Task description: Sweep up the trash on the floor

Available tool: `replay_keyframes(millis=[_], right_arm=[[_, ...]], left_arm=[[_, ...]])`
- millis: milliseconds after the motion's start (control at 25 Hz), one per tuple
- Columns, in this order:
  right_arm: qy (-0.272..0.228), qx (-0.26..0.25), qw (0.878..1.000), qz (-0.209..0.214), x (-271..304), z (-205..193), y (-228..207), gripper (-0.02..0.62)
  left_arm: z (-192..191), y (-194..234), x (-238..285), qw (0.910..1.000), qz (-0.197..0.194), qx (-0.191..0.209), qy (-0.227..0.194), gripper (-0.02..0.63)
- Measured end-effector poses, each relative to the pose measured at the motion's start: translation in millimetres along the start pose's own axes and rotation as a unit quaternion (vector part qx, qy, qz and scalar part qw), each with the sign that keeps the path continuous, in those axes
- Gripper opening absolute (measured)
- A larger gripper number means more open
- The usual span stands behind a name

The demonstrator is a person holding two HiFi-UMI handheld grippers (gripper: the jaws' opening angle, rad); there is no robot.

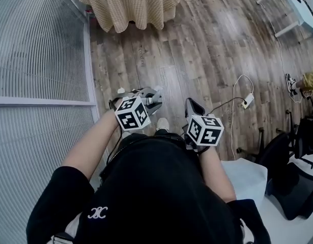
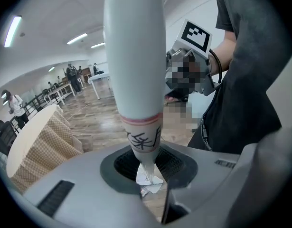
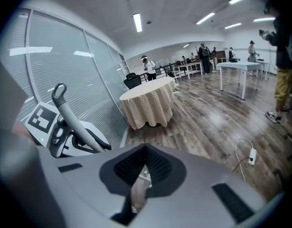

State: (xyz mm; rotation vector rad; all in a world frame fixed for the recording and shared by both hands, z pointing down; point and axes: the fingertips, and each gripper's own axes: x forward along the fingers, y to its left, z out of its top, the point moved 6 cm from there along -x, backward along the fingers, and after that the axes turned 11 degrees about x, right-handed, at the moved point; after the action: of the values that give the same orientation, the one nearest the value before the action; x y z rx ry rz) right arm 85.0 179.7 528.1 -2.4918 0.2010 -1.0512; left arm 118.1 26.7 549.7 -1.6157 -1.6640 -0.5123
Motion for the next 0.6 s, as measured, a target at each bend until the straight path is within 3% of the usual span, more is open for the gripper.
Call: replay_keyframes(millis=[160,360,600], right_arm=[[-0.002,0.010,1.000,0.008,0,3,-12,0.014],[0.001,0.019,1.000,0.015,6,4,-17,0.014],[0.003,0.019,1.000,0.010,26,2,-5,0.014]], left_arm=[[6,2,1,0.9995,0.005,0.012,0.027,0.080],[7,18,-21,0.9986,0.044,-0.025,0.017,0.080],[-24,40,-69,0.9956,0.083,-0.035,0.024,0.080]])
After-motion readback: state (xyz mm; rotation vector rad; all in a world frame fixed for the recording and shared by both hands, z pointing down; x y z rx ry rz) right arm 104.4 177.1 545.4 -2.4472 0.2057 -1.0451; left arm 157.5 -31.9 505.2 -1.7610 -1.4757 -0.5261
